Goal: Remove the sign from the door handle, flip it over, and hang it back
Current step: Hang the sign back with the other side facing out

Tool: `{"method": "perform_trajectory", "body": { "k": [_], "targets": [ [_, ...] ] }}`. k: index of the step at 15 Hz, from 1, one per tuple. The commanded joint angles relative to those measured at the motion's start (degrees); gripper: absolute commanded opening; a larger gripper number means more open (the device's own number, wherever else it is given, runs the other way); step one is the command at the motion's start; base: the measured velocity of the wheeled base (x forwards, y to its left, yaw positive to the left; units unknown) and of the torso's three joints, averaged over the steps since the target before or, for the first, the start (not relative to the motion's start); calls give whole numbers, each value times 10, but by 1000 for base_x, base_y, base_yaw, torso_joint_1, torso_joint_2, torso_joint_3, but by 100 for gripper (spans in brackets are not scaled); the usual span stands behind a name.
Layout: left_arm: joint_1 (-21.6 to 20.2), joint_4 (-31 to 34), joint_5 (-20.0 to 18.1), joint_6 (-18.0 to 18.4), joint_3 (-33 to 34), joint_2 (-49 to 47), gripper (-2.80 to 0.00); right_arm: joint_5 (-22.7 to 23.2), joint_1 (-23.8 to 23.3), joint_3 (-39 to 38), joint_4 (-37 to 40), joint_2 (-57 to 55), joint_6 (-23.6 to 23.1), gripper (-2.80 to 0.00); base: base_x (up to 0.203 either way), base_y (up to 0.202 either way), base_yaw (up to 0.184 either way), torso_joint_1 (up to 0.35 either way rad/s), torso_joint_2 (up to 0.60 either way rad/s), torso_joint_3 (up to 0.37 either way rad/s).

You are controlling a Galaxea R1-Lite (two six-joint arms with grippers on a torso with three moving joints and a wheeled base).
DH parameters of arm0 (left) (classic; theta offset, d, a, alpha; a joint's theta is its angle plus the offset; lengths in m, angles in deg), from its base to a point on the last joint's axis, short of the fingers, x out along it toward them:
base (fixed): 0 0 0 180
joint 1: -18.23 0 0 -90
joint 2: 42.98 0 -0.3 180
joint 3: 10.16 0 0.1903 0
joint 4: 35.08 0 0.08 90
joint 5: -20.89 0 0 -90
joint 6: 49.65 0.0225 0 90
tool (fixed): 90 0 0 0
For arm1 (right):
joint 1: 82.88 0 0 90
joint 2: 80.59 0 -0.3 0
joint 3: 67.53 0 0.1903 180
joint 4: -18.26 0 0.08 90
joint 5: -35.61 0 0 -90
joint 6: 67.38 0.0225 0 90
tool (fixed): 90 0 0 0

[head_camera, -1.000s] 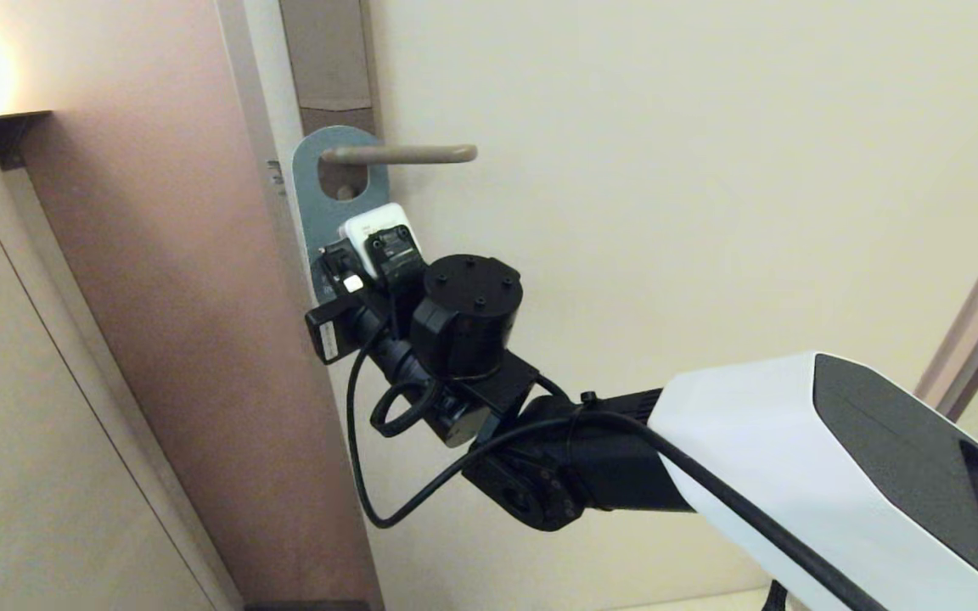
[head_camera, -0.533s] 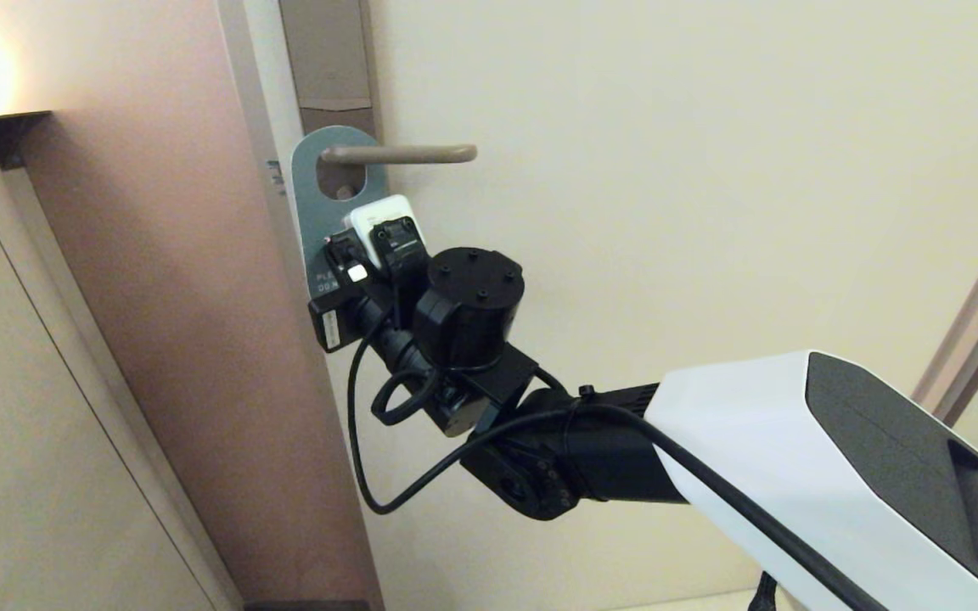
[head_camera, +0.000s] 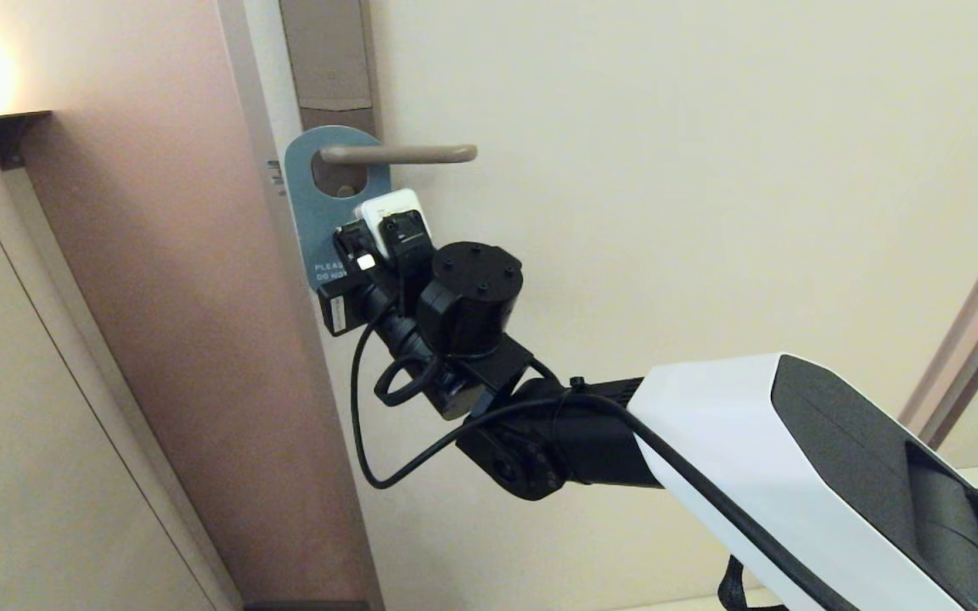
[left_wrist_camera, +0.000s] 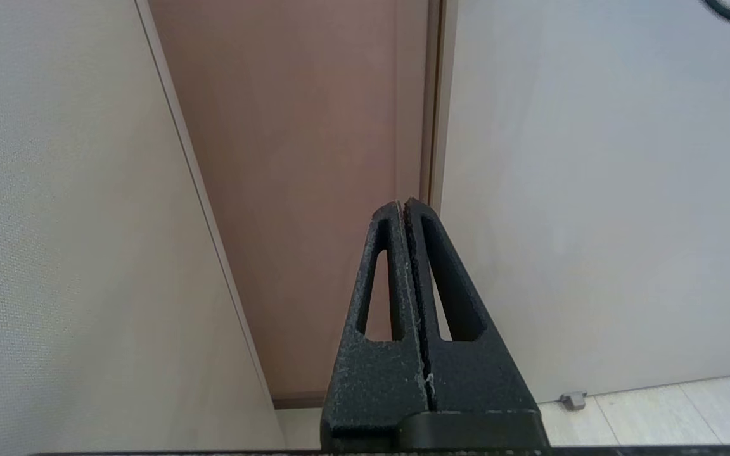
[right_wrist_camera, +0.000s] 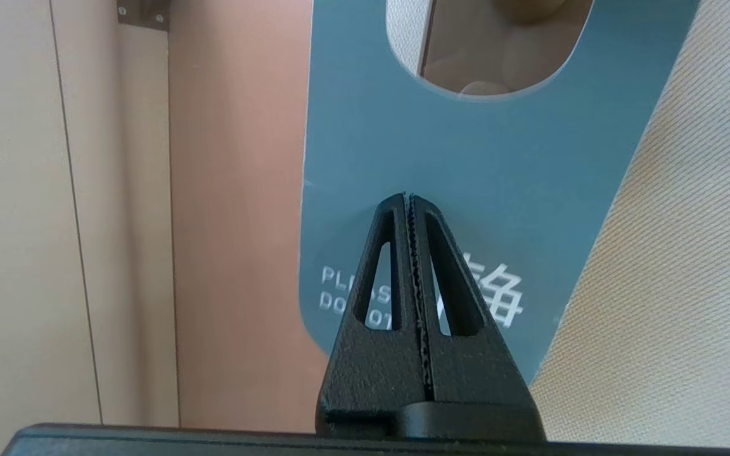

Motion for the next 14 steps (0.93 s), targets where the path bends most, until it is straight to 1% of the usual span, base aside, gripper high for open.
{"method": "perform_trajectory", "body": {
  "k": [1, 3, 8, 14],
  "targets": [
    [0, 0, 0, 0, 0, -1, -280, -1, -7, 12, -3, -19, 0, -280, 0, 0, 0, 0, 0, 0],
    [0, 0, 0, 1, 0, -1, -280, 0, -18, 24, -2, -29, 2, -280, 0, 0, 0, 0, 0, 0],
    [0, 0, 0, 0, 0, -1, -280, 1, -44, 26, -2, -40, 2, -280, 0, 0, 0, 0, 0, 0],
    [0, 0, 0, 0, 0, -1, -280, 0, -45, 0, -2, -10, 1, -280, 0, 0, 0, 0, 0, 0]
  ]
}}
